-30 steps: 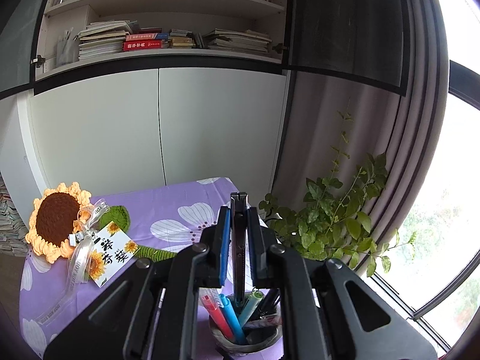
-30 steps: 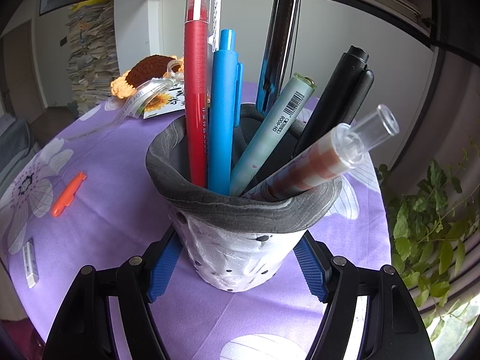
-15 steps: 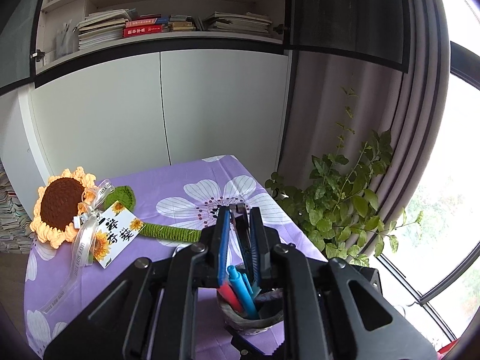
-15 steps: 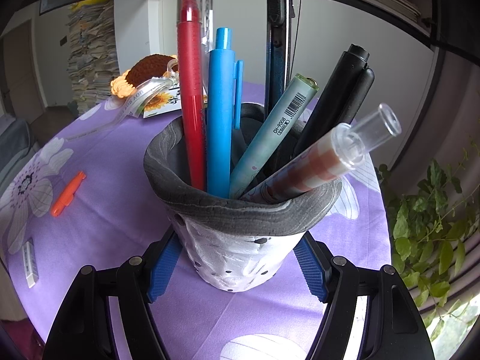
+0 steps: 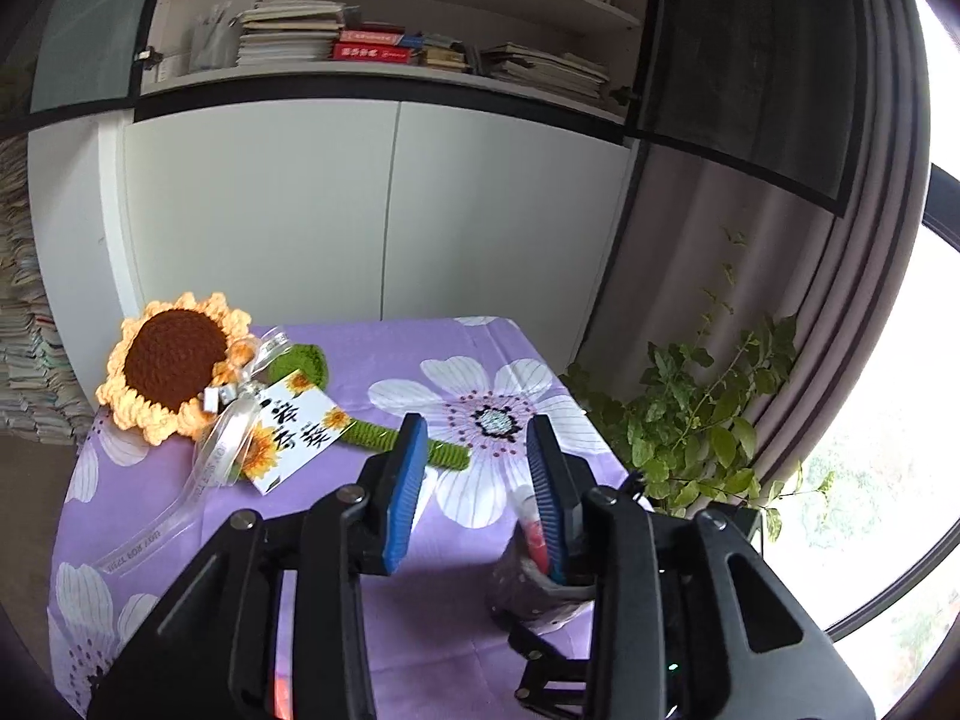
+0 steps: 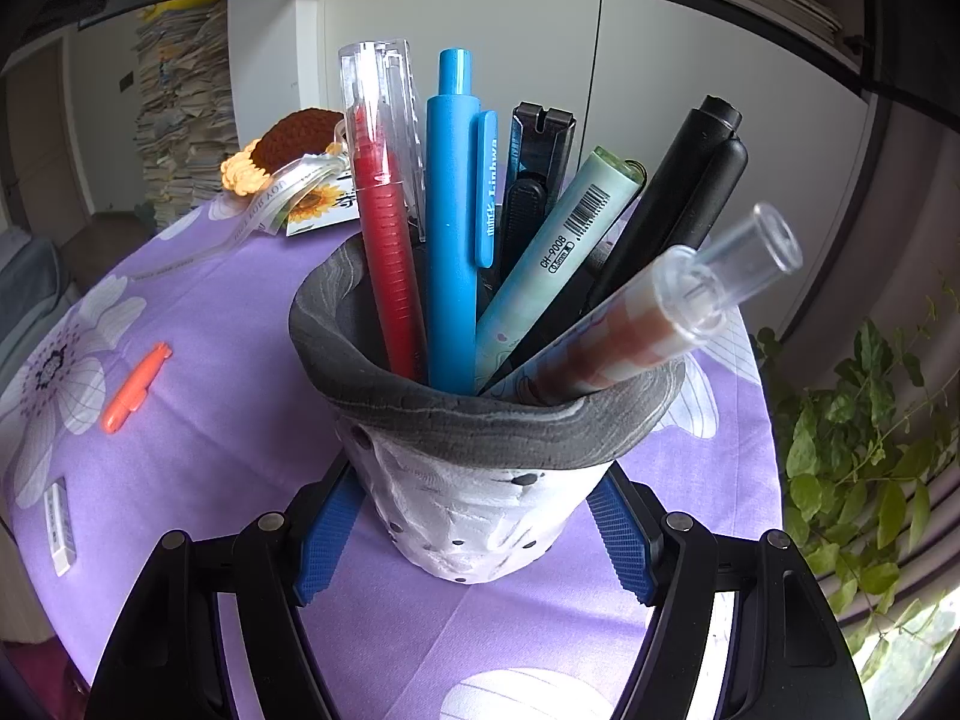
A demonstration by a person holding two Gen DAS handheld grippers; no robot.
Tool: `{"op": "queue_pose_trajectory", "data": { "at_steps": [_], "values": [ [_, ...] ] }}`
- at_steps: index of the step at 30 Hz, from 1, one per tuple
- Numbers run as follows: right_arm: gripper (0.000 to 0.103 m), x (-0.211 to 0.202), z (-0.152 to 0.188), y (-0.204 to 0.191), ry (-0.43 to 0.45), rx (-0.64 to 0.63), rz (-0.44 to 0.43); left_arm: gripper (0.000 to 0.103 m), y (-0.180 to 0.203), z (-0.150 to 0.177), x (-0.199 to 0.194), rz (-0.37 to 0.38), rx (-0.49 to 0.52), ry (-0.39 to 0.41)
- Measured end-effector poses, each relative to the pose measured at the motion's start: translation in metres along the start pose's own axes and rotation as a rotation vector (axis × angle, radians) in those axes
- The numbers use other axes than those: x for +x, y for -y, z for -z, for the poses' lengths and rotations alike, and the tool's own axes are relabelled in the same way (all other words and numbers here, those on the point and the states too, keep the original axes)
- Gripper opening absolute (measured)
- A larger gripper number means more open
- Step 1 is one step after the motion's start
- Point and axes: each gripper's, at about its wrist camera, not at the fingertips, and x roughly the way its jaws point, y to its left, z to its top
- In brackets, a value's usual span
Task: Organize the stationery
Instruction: 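Move the left tool over the orange highlighter, then close the left tool on the orange highlighter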
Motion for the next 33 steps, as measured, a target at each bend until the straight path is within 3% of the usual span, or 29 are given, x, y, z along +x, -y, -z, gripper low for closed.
{"op": "queue_pose_trajectory", "data": {
  "at_steps": [9, 15, 19, 23, 30, 33],
  "values": [
    [0.073, 0.0, 0.0, 0.0, -0.001, -0.001, 0.001, 0.032, -0.062, 0.06, -0.014, -0.171, -0.102, -0.227],
    [0.073, 0.001, 0.0, 0.0, -0.002, -0.001, 0.001, 0.032, -0.086, 0.096, -0.032, -0.239, -0.183, -0.397],
    [0.073, 0.001, 0.0, 0.0, -0.002, -0.001, 0.001, 0.032, -0.091, 0.105, -0.027, -0.268, -0.177, -0.41],
    [0.073, 0.001, 0.0, 0.0, -0.002, -0.001, 0.001, 0.032, -0.095, 0.103, 0.003, -0.268, -0.194, -0.418],
    [0.073, 0.003, 0.001, 0.001, -0.007, -0.001, 0.001, 0.032, -0.109, 0.107, 0.053, -0.309, -0.215, -0.51],
    [0.073, 0.003, 0.001, 0.001, -0.007, -0.002, 0.001, 0.03, -0.109, 0.103, 0.057, -0.344, -0.189, -0.494]
  ]
}}
